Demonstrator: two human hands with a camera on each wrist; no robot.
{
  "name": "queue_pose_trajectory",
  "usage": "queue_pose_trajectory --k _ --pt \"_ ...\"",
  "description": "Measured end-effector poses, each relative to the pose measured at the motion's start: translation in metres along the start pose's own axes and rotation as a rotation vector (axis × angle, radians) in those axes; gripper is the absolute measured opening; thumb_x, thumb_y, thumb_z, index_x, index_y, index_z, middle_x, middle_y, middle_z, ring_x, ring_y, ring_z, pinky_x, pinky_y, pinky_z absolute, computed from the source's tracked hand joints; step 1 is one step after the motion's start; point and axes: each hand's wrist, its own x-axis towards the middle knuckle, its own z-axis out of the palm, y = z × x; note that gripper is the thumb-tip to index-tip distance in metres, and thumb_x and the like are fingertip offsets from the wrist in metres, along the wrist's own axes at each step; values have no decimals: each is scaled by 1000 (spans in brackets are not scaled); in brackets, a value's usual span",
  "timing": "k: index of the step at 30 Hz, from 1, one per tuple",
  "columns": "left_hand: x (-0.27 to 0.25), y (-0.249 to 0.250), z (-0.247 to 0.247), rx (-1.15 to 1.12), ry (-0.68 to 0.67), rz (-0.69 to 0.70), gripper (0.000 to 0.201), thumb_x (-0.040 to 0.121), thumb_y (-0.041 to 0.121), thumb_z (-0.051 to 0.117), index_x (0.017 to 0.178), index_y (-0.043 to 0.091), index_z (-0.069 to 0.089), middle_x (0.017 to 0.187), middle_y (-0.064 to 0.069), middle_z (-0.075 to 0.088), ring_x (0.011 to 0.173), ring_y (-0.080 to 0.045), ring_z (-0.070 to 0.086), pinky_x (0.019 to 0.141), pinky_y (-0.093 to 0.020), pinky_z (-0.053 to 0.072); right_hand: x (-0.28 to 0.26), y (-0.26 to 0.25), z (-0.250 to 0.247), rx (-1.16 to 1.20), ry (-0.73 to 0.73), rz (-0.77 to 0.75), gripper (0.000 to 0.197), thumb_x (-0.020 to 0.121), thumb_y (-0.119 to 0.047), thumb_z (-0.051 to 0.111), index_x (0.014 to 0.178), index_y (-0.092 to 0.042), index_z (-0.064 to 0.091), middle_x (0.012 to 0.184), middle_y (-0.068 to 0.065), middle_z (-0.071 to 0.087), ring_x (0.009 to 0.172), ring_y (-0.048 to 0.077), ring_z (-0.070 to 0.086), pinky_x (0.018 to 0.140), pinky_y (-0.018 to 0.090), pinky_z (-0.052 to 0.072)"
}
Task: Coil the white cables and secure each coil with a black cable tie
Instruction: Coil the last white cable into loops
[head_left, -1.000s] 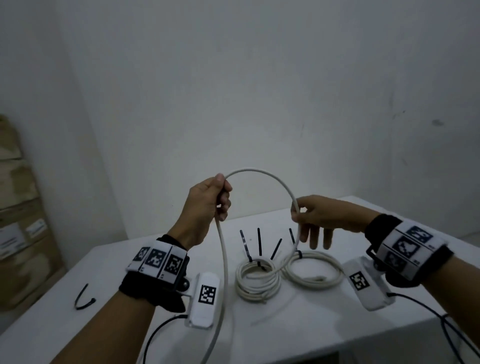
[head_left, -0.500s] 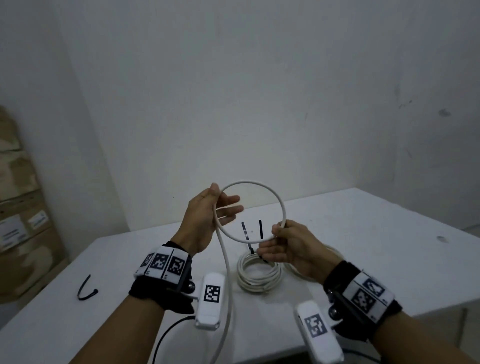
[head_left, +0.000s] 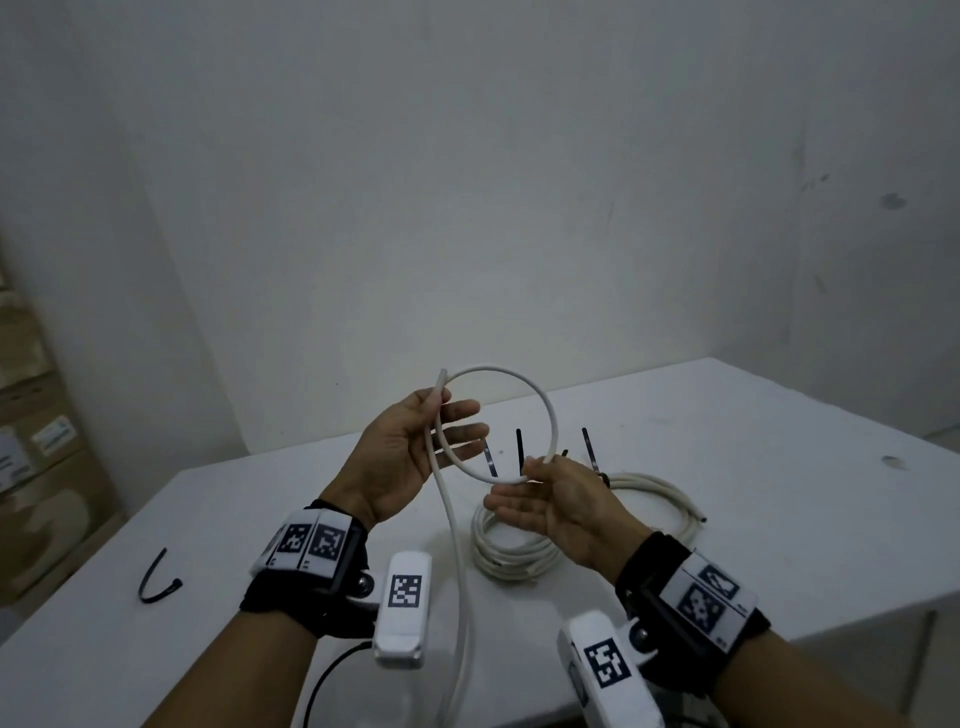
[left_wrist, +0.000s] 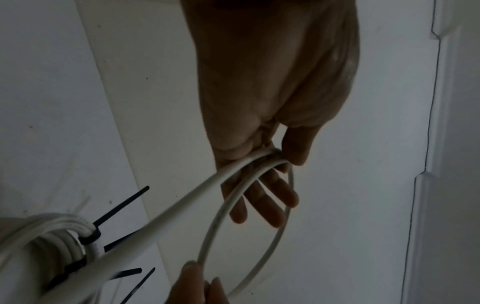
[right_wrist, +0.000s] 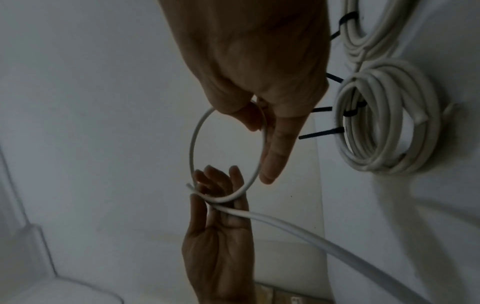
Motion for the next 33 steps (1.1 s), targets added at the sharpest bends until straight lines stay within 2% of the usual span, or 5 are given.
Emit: queue_pose_trajectory --k 6,15,20,25,33 --pt "9 -1 -4 115 75 -9 16 97 21 45 92 10 54 52 4 45 40 -10 39 41 -23 41 -3 8 0 -283 -129 -54 12 98 -11 47 89 -3 50 70 17 67 59 27 69 51 30 57" --pt "22 16 -9 -97 260 60 17 95 16 46 79 12 51 46 7 29 37 -7 26 36 -19 25 -21 23 14 -615 -130 29 36 97 -45 43 93 -9 42 58 8 65 36 16 56 33 18 39" --pt "18 31 -6 -189 239 133 23 97 17 42 75 13 47 45 8 29 36 -7 27 36 -17 25 -35 45 29 -311 -244 308 48 98 -49 36 129 -13 33 92 22 68 67 30 71 47 31 55" --pt "7 45 -8 -172 240 157 24 98 18 41 75 13 45 44 8 27 35 -6 25 34 -17 23 -21 47 44 219 27 169 23 99 -24 45 101 -3 54 89 19 58 99 35 65 67 34 54" --pt "-22 56 -19 -263 193 2 26 98 17 35 73 13 41 40 8 27 30 -5 25 32 -17 17 -32 -19 54 718 130 -67 27 97 -27 49 90 -1 53 86 10 54 75 22 55 75 32 50"
